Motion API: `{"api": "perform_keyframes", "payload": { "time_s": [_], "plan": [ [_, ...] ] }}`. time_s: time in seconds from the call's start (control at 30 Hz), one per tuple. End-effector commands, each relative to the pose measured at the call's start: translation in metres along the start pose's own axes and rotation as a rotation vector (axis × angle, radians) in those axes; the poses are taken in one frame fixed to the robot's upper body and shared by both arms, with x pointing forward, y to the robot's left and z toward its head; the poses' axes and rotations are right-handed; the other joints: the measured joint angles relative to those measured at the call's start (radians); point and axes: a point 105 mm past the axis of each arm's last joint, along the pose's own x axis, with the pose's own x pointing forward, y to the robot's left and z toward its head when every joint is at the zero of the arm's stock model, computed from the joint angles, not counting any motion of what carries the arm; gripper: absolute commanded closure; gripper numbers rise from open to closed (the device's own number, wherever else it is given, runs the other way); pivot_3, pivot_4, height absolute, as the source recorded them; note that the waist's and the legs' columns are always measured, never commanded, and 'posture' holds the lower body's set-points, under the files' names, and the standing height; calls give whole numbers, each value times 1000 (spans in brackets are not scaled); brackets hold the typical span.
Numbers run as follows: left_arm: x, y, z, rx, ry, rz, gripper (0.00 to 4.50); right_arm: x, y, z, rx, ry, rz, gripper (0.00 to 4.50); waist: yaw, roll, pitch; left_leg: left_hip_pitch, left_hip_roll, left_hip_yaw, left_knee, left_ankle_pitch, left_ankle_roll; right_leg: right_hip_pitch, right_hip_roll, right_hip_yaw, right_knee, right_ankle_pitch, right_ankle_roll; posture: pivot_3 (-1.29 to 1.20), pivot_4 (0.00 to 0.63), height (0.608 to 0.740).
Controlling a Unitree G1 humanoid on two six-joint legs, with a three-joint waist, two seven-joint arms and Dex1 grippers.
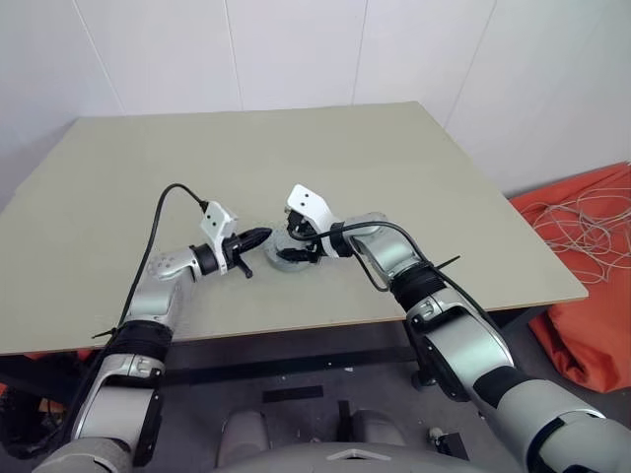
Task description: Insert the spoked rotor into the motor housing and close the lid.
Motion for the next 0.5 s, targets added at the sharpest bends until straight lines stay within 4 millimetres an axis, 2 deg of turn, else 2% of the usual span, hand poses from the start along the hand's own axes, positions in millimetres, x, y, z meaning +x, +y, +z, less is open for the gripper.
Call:
{"api": "perform_keyframes", "payload": {
  "time_s": [0.03,0.5],
  "plan": [
    [8,-1,15,45,-18,-54,4475,3,5,-2,-7,16,8,1305,1,0,0,0,0,0,0,0,0,0,0,0,0,0,0,0,0,740],
    [26,-7,7,33,80,-177,4475,4,9,1,-7,7,9,1305,1,0,0,0,0,3,-8,1,-2,-1,0,1,-1,-1,-2,0,0,740]
  ]
}}
